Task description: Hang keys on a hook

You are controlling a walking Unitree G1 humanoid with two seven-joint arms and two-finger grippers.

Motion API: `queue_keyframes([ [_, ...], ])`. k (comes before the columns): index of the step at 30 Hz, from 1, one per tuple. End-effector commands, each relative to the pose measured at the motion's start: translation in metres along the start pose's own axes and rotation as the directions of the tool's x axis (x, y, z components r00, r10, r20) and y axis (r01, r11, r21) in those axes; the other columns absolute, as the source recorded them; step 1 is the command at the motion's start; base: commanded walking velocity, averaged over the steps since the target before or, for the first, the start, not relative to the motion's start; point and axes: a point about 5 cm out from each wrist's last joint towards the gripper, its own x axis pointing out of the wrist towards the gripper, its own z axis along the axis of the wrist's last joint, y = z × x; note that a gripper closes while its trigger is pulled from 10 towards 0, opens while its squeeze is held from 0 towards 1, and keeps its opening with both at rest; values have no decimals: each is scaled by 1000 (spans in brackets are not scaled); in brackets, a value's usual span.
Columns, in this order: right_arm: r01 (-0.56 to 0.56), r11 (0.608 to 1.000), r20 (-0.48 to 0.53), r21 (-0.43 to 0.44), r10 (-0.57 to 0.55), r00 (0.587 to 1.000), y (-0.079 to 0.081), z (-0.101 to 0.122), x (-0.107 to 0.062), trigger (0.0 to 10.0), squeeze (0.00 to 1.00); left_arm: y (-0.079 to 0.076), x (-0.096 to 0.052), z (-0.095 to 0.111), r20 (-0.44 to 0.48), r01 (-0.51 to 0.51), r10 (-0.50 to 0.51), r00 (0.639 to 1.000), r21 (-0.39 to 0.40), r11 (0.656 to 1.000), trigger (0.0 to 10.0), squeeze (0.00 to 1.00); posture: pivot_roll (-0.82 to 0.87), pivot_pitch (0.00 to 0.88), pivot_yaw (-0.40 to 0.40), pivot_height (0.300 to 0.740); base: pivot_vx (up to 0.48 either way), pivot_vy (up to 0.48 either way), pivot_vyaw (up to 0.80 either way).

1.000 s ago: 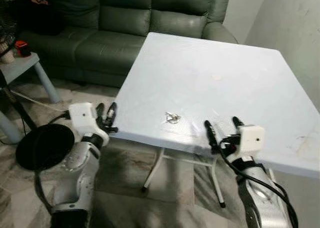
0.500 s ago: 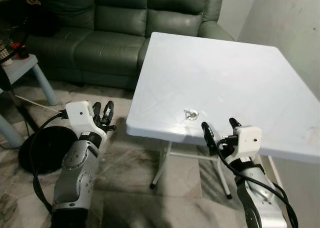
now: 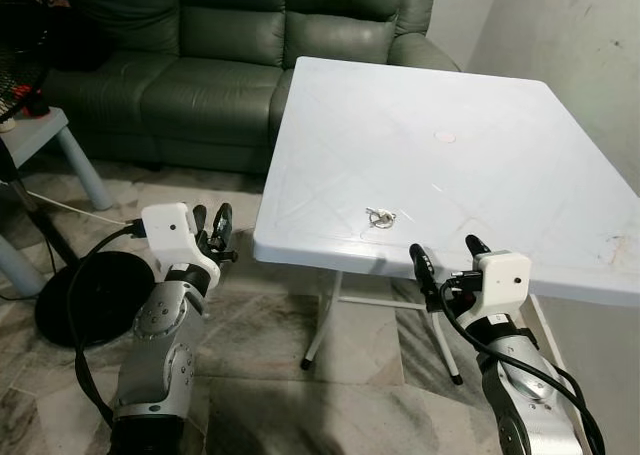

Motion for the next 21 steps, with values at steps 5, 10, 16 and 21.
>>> queue_keyframes([
  [5, -5, 1000, 9, -22, 5, 1000, -3, 5, 2, 10000, 0, -5, 0, -6, -25, 21, -21, 999, -5, 1000, 10000, 0, 124, 49, -80, 740, 0, 0, 0],
  [10, -30, 998, 7, -48, 31, 1000, -2, 6, 4, 10000, 0, -6, 0, -6, -23, 27, -27, 999, 13, 1000, 10000, 0, 126, 39, -82, 740, 0, 0, 0],
  [16, -59, 994, 2, -88, 59, 998, -4, 8, 6, 10000, 0, -7, 0, -8, -28, 33, -33, 999, 16, 999, 10000, 0, 126, 30, -86, 740, 0, 0, 0],
  [21, -69, 993, -4, -99, 69, 998, -5, 8, 6, 10000, 0, -9, 0, -8, -28, 47, -46, 999, 41, 998, 10000, 0, 127, 26, -87, 740, 0, 0, 0],
])
